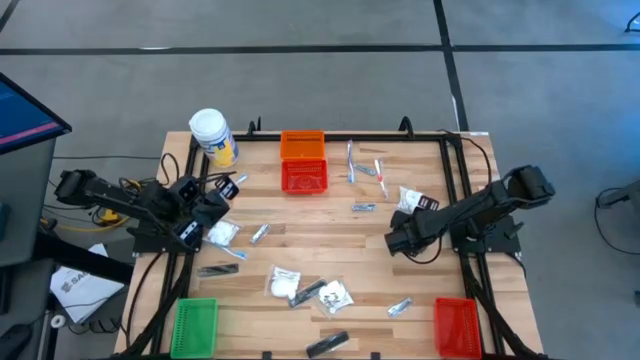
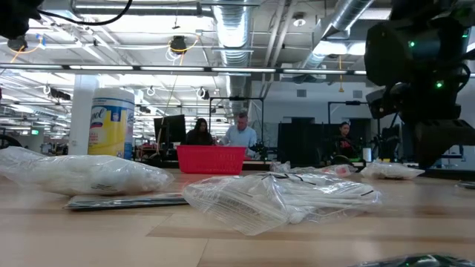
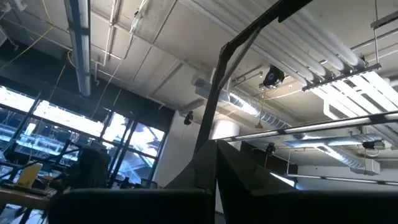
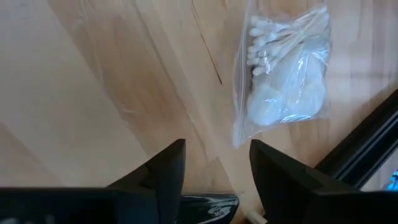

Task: Pick & Place Travel size toiletries
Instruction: Put the cotton pack into the bottom red basket

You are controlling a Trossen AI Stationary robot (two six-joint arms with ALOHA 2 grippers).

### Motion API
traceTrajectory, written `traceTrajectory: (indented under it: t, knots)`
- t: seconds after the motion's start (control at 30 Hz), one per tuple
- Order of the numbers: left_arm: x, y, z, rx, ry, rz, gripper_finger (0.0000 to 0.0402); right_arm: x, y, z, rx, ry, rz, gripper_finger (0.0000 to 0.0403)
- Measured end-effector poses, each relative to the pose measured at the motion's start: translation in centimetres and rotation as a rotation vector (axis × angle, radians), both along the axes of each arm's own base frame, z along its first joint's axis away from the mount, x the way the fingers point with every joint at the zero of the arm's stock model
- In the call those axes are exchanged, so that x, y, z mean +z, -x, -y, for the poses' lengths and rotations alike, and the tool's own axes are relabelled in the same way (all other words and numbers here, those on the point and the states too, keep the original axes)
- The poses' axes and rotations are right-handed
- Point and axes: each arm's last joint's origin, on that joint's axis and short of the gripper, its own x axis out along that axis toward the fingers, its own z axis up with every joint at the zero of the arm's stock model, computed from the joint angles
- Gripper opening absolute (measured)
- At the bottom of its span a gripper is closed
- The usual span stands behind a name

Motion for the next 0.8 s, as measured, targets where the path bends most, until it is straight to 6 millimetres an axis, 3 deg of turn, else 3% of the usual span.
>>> traceTrajectory:
  t: [0.43, 0.8]
  knots:
    - [0.0, 0.0, 0.0, -0.004, 0.004, 0.001, 0.0002, -0.5, -1.2, 2.5, -0.032, -0.001, 0.074, 0.0162]
    - [0.0, 0.0, 0.0, -0.008, 0.009, -0.002, 0.0002, -1.5, -0.3, 4.9, -0.127, 0.01, 0.035, 0.0184]
